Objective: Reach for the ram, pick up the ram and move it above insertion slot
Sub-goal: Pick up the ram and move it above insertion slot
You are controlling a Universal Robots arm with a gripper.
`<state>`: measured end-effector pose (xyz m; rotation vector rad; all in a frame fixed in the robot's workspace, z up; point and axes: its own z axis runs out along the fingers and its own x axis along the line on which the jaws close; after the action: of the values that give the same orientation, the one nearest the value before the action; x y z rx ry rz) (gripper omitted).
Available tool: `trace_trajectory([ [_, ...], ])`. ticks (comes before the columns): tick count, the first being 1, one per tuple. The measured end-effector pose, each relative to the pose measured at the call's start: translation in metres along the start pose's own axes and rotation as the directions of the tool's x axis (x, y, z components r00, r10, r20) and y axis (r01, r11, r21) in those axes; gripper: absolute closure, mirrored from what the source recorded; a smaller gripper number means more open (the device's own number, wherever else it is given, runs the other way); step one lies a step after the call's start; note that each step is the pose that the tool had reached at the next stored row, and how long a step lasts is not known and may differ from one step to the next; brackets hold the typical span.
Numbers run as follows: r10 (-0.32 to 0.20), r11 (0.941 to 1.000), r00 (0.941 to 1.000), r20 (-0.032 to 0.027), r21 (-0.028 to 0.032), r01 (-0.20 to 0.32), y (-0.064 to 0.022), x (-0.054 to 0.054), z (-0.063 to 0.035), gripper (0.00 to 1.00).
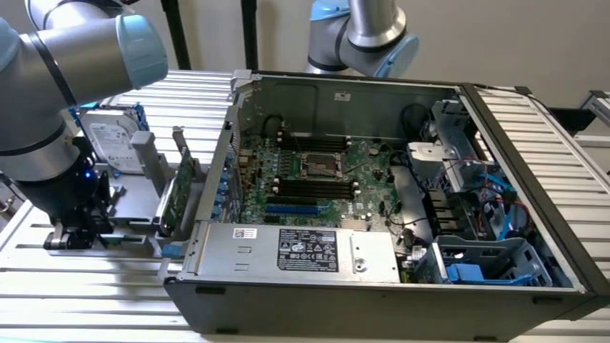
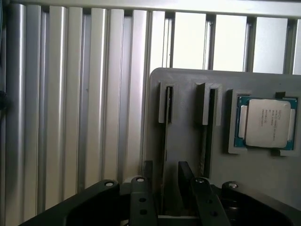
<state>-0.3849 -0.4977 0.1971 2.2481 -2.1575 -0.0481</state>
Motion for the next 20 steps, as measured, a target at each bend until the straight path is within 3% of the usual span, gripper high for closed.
trace_trajectory([
  [5, 0.000, 1.0000, 1.0000, 0.0002, 0.0001, 0.000, -0.0001, 0.0000, 0.0002, 0.85],
  [12, 0.000, 1.0000, 1.0000, 0.0011, 0.0002, 0.000, -0.0001, 0.0000, 0.0002, 0.87],
  [20, 0.019, 0.9998, 0.9998, 0.0074, 0.0004, -0.019, 0.0000, 0.0002, -0.0002, 0.87],
])
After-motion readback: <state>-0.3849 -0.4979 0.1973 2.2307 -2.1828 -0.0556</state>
